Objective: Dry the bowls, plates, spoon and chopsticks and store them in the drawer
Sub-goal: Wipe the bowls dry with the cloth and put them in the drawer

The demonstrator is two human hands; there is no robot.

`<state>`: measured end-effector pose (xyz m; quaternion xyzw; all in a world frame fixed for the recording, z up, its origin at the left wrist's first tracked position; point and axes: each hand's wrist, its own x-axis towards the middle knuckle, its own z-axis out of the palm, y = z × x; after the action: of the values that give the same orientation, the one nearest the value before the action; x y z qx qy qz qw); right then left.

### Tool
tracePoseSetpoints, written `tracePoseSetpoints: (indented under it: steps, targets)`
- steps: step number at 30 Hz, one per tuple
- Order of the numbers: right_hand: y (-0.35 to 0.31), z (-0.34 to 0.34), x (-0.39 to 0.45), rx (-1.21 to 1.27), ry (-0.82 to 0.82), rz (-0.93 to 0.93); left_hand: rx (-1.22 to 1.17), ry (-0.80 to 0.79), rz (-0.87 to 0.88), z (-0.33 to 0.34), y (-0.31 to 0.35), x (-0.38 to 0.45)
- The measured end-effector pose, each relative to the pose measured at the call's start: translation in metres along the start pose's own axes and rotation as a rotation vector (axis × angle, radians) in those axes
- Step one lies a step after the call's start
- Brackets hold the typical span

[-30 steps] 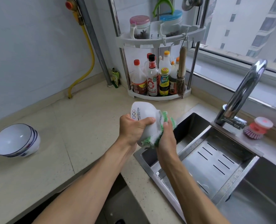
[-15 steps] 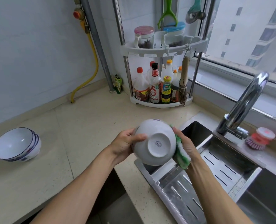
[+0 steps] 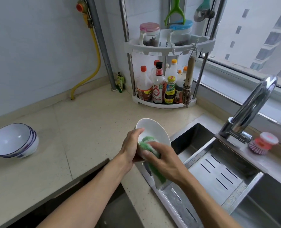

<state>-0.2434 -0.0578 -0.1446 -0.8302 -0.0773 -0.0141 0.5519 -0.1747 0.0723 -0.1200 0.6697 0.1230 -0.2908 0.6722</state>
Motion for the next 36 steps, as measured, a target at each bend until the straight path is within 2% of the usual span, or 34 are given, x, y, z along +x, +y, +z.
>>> tracePoseSetpoints:
  steps: [2, 3, 5, 7, 9, 13, 15, 17, 21, 23, 25, 29, 31, 33, 36]
  targets:
    - [-0.001, -0.009, 0.003, -0.14, -0.126, 0.051, 0.027, 0.029, 0.046, -0.009, -0.004, -0.005]
    - [0.001, -0.01, 0.007, -0.289, -0.155, 0.049, 0.055, 0.054, 0.074, -0.015, -0.005, -0.007]
    - [0.005, -0.005, 0.015, -0.635, -0.115, 0.019, 0.095, 0.063, 0.111, -0.023, -0.007, -0.014]
    - [-0.001, 0.013, 0.022, -0.771, -0.055, 0.004, 0.113, 0.046, 0.115, -0.032, -0.009, -0.019]
    - [-0.01, 0.033, 0.027, -0.642, -0.102, 0.009, 0.104, 0.042, 0.091, -0.042, -0.013, -0.022]
    - [-0.051, 0.075, 0.023, 0.073, -0.365, 0.052, 0.043, 0.137, 0.108, -0.083, -0.022, -0.033]
    - [-0.066, 0.088, 0.016, 0.183, -0.481, 0.095, 0.009, 0.235, 0.1, -0.107, -0.029, -0.044]
    - [-0.073, 0.101, 0.011, 0.054, -0.6, 0.07, -0.021, 0.309, 0.089, -0.134, -0.039, -0.058]
    - [-0.076, 0.141, 0.001, -0.721, -0.802, -0.063, -0.068, 0.383, 0.087, -0.187, -0.062, -0.103]
    - [-0.08, 0.173, -0.009, -0.924, -0.841, -0.137, -0.082, 0.428, 0.102, -0.209, -0.075, -0.126]
    - [-0.099, 0.21, -0.019, -0.884, -0.821, -0.127, -0.107, 0.495, 0.123, -0.228, -0.089, -0.148]
    - [-0.152, 0.302, -0.051, -0.22, -0.791, 0.006, -0.204, 0.704, 0.124, -0.278, -0.126, -0.2]
    - [-0.165, 0.346, -0.072, -0.105, -0.794, -0.047, -0.184, 0.755, 0.113, -0.31, -0.145, -0.228]
    - [-0.165, 0.377, -0.086, -0.219, -0.825, -0.133, -0.179, 0.757, 0.091, -0.339, -0.16, -0.252]
    - [-0.159, 0.407, -0.095, -0.667, -0.854, -0.429, -0.287, 0.726, -0.023, -0.382, -0.18, -0.29]
